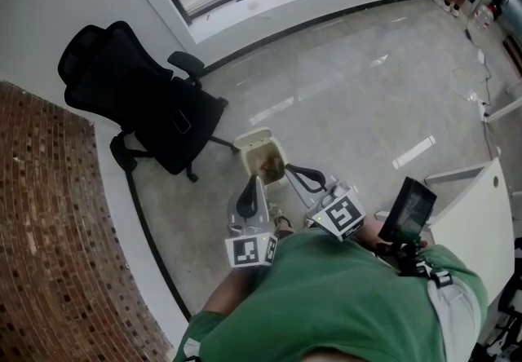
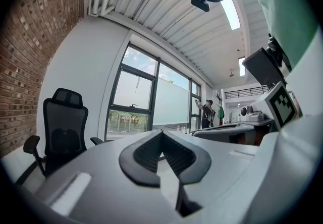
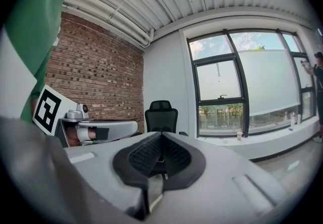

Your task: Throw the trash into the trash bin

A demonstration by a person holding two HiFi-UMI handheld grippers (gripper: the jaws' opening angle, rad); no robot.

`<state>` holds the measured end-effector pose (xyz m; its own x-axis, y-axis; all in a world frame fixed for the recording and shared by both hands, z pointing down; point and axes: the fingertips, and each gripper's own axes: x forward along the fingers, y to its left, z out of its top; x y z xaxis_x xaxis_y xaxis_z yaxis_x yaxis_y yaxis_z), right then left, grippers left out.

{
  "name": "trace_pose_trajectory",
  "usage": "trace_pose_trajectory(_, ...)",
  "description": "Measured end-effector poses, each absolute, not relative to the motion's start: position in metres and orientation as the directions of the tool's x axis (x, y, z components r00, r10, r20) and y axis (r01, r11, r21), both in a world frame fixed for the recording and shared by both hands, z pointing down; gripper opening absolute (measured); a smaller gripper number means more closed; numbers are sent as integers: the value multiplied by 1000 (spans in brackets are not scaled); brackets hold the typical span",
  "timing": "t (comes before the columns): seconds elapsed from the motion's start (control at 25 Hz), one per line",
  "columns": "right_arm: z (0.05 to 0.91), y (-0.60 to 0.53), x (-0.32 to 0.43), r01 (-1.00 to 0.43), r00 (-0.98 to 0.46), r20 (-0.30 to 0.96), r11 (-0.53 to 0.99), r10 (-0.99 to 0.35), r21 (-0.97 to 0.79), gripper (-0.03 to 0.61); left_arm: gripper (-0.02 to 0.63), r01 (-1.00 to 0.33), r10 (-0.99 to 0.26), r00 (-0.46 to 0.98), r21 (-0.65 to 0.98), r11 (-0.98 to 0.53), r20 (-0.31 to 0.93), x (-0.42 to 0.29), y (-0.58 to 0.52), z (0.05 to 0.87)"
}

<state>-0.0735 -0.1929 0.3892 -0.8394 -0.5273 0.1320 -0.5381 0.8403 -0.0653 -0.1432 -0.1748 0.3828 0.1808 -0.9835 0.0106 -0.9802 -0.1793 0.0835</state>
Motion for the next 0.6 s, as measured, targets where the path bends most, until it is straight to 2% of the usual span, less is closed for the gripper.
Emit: trace_pose_trajectory(0.6, 390, -186, -53, -539, -840, 114, 839, -531, -68, 3, 6, -985, -986, 163, 62, -162, 20, -125, -166, 381)
